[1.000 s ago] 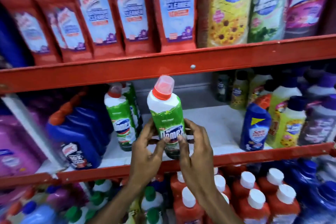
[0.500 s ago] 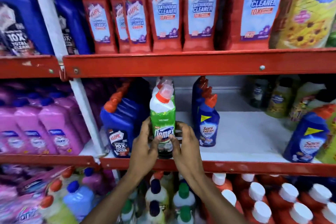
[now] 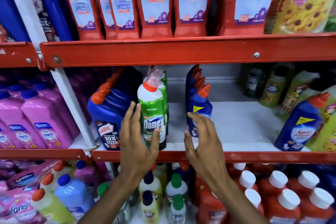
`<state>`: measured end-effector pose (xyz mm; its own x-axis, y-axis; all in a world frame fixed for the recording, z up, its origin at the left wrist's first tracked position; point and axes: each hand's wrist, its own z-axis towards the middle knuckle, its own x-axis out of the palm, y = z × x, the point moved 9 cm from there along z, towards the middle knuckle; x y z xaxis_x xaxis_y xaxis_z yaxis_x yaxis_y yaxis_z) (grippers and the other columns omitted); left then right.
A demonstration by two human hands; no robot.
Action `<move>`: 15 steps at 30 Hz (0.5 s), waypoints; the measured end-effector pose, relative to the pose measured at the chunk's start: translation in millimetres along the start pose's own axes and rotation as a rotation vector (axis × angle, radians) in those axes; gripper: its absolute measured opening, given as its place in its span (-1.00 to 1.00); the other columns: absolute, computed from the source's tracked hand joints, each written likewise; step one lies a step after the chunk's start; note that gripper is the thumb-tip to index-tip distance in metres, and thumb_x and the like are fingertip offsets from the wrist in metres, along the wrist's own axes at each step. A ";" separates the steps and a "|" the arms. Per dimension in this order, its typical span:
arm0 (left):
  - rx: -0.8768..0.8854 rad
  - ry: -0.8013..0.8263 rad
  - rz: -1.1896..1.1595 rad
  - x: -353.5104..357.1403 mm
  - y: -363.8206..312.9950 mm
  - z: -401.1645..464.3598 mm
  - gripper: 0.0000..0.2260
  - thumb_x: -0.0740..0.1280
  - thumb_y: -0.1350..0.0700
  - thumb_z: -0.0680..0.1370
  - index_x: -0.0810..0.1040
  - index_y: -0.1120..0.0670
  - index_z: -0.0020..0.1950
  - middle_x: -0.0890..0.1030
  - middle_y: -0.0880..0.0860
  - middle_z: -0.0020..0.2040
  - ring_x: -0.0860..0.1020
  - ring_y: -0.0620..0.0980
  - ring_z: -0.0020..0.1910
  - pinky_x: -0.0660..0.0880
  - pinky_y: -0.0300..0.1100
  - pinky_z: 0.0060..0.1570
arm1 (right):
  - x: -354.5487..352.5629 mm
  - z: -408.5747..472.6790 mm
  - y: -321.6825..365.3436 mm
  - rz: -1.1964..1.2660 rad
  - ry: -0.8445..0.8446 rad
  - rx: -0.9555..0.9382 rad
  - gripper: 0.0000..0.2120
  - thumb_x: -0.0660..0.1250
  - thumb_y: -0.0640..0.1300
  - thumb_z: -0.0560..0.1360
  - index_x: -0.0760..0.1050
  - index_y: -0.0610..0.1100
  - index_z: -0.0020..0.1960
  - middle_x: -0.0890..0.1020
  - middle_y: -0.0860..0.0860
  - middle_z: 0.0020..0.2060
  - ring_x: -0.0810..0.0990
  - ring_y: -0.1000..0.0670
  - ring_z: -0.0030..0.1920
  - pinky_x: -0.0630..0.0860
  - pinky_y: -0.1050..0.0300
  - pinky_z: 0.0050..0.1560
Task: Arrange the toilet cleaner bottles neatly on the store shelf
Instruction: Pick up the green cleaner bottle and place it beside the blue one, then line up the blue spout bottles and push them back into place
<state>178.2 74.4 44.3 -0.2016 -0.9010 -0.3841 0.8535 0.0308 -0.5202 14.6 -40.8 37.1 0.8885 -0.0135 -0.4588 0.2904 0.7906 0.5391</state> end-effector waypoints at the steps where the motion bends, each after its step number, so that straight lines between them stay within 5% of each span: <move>1: 0.103 -0.045 0.069 -0.8 -17.9 -1.1 -0.35 0.36 -0.01 0.57 0.25 0.14 0.60 0.28 0.17 0.62 0.27 0.13 0.61 0.33 0.21 0.54 | -14.4 -0.6 -3.9 -0.049 -0.036 -0.034 -0.55 0.34 -0.21 0.53 0.43 -0.16 0.42 0.54 -0.07 0.33 0.50 -0.05 0.32 0.45 0.15 0.33; 6: 0.432 0.034 0.271 50.0 -85.2 -17.6 -0.34 0.36 -0.06 0.56 0.25 0.15 0.58 0.28 0.30 0.60 0.24 0.31 0.62 0.25 0.36 0.53 | -67.4 -3.8 -39.1 -0.405 -0.072 -0.075 -0.47 0.30 -0.16 0.52 0.38 -0.19 0.48 0.39 -0.19 0.50 0.33 -0.23 0.50 0.35 -0.14 0.47; 15: 0.558 0.341 0.321 173.4 -160.4 -56.9 -0.28 0.30 -0.16 0.58 0.18 0.15 0.64 0.16 0.27 0.66 0.12 0.33 0.65 0.20 0.47 0.50 | -162.3 -23.9 -134.0 -0.625 -0.117 0.080 -0.34 0.28 -0.18 0.50 0.22 -0.16 0.58 0.15 -0.24 0.61 0.06 -0.29 0.62 0.14 -0.28 0.57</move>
<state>-21.1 -62.2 17.8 0.0386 -0.6971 -0.7160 0.9954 -0.0365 0.0891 -177.0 -130.0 22.5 0.5746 -0.5275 -0.6258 0.7878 0.5636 0.2483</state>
